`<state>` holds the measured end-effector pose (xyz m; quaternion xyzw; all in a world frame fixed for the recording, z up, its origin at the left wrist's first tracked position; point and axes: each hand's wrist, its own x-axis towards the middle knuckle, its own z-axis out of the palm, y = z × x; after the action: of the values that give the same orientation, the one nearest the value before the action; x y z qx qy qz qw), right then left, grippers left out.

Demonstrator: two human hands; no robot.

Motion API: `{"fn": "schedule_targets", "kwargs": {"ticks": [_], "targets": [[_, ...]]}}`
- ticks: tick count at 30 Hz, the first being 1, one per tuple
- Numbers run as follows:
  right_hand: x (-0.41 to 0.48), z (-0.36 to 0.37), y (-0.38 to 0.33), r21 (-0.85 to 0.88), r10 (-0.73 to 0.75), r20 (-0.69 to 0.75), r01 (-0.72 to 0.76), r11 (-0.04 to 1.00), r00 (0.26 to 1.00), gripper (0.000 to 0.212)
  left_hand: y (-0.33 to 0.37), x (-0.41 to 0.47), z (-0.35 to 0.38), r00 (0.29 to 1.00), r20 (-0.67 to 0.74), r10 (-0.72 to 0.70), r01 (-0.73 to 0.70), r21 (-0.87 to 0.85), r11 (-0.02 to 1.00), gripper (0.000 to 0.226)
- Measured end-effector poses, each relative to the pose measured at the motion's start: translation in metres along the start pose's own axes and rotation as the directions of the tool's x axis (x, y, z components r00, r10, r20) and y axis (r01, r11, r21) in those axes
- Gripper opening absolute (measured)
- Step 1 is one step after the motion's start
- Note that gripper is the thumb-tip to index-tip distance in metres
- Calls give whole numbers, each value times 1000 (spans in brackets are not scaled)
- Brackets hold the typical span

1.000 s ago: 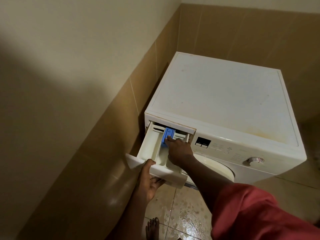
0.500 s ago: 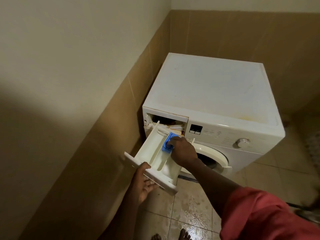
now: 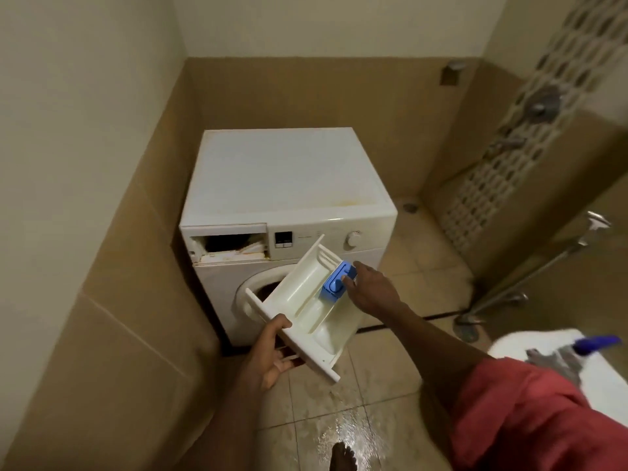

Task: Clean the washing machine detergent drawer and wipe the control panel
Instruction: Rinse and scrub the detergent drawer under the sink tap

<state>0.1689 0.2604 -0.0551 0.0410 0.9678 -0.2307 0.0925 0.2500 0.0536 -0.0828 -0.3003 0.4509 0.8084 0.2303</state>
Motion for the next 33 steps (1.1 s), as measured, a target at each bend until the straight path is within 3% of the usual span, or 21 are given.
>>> {"fn": "schedule_targets", "kwargs": {"ticks": [4,8,16,20,23,30,33], "targets": [[-40,-27,42,0,142,-23,-142,990,990,34,-24,-6,29,994,92,-54,40,146,988,47],[-79,-54,89,117,327,-58,-319,941,943,36,-52,-9,64,985,158,-70,20,300,954,50],[-176,-92,170,205,519,-244,-480,853,819,37,-119,-38,139,952,282,-122,-30,478,878,44],[-233,-107,212,280,588,-286,-520,807,757,39,-162,-63,172,941,324,-100,-101,548,830,53],[-283,-114,244,343,629,-285,-536,772,724,39,-199,-91,193,944,325,-59,-155,593,790,45],[-419,-117,322,486,770,-302,-604,631,562,39,-290,-155,253,914,405,-3,-296,673,678,21],[-468,-124,350,525,821,-308,-634,568,481,37,-327,-171,273,892,451,-19,-344,705,620,35]]}}
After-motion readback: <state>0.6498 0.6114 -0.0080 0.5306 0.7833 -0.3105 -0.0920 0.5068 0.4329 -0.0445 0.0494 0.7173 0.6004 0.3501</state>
